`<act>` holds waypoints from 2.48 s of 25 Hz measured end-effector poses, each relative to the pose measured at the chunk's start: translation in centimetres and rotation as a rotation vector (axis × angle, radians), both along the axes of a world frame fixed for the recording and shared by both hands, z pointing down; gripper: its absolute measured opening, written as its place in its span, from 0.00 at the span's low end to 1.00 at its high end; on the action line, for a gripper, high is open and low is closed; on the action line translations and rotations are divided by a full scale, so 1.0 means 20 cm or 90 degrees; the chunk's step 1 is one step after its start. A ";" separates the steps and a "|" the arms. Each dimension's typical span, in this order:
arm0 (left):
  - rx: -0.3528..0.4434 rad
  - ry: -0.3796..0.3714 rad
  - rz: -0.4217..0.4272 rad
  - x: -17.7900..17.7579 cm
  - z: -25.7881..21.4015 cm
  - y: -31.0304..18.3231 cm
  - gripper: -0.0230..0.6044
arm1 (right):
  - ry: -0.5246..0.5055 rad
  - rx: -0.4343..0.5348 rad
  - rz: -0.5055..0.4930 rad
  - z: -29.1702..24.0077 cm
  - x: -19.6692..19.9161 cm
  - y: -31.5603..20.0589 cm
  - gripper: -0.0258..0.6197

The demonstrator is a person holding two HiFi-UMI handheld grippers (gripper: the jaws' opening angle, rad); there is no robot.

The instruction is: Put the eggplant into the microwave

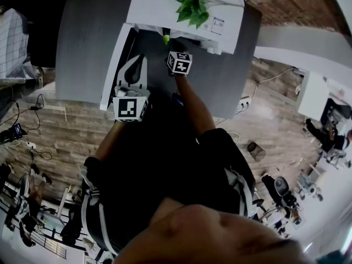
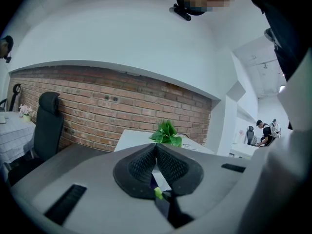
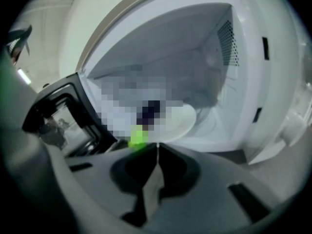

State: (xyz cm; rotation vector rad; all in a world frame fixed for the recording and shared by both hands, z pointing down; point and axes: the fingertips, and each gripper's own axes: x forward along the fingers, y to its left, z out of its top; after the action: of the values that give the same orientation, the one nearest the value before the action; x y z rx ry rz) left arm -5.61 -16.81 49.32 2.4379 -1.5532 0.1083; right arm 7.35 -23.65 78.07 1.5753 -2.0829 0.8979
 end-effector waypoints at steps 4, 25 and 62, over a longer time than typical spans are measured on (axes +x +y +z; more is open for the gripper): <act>-0.006 0.002 -0.001 -0.01 0.01 -0.01 0.09 | -0.009 -0.005 0.005 0.02 -0.01 -0.03 0.10; -0.017 0.000 -0.014 -0.04 0.05 -0.05 0.09 | -0.030 0.001 0.020 0.01 -0.03 -0.18 0.10; 0.067 -0.031 -0.058 0.10 -0.17 0.54 0.09 | -0.075 0.027 -0.025 -0.48 0.09 0.39 0.10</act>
State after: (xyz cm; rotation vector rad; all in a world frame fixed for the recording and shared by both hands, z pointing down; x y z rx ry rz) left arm -3.61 -6.08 45.91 2.4555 -1.7285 0.0711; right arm 9.09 -15.75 68.56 1.5300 -2.2200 0.9599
